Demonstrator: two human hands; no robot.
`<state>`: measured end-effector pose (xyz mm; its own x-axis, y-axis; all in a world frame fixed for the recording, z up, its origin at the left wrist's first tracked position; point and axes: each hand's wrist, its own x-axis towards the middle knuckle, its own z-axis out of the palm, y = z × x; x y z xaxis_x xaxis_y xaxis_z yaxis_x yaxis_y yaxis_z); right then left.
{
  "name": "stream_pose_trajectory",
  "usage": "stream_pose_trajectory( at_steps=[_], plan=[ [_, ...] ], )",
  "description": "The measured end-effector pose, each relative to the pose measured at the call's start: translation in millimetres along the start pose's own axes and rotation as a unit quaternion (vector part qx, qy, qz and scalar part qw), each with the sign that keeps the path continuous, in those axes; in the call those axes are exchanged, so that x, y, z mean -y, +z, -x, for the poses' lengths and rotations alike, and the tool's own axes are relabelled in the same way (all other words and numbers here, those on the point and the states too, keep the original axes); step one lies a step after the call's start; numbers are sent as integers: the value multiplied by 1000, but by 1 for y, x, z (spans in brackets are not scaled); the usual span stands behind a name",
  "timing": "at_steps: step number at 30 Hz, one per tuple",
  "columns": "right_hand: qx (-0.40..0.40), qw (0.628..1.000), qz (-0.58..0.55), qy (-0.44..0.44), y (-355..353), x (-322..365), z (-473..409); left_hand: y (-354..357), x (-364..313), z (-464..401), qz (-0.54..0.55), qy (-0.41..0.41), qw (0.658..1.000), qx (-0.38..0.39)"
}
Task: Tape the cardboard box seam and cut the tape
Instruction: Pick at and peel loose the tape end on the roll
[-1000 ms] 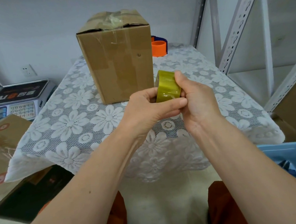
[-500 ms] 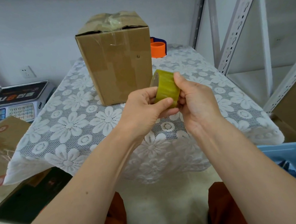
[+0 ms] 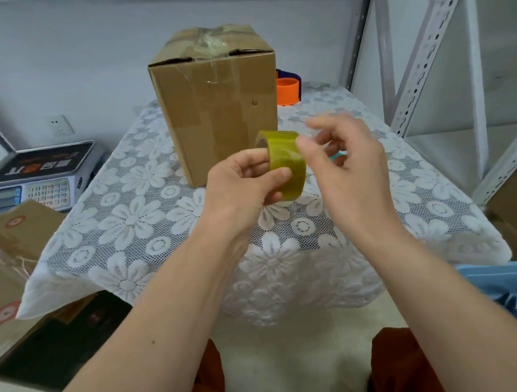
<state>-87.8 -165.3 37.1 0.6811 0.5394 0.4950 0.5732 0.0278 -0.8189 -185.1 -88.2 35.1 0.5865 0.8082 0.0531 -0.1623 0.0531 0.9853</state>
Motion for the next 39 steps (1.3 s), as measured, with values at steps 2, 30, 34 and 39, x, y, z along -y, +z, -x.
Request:
stream_pose_trajectory(
  at_steps=[2,30,34,39],
  plan=[
    [39,995,69,-55,2,-3,4,-1,-1,0,24,-10,1000,-6],
    [61,991,69,-97,-9,-10,0,0,1,1,-19,-24,998,52],
    [43,988,96,-110,-9,-12,-2,1,2,2,-22,-26,998,51],
    [9,976,132,-175,-8,-15,-1,2,0,4,-37,-18,998,52]
  ],
)
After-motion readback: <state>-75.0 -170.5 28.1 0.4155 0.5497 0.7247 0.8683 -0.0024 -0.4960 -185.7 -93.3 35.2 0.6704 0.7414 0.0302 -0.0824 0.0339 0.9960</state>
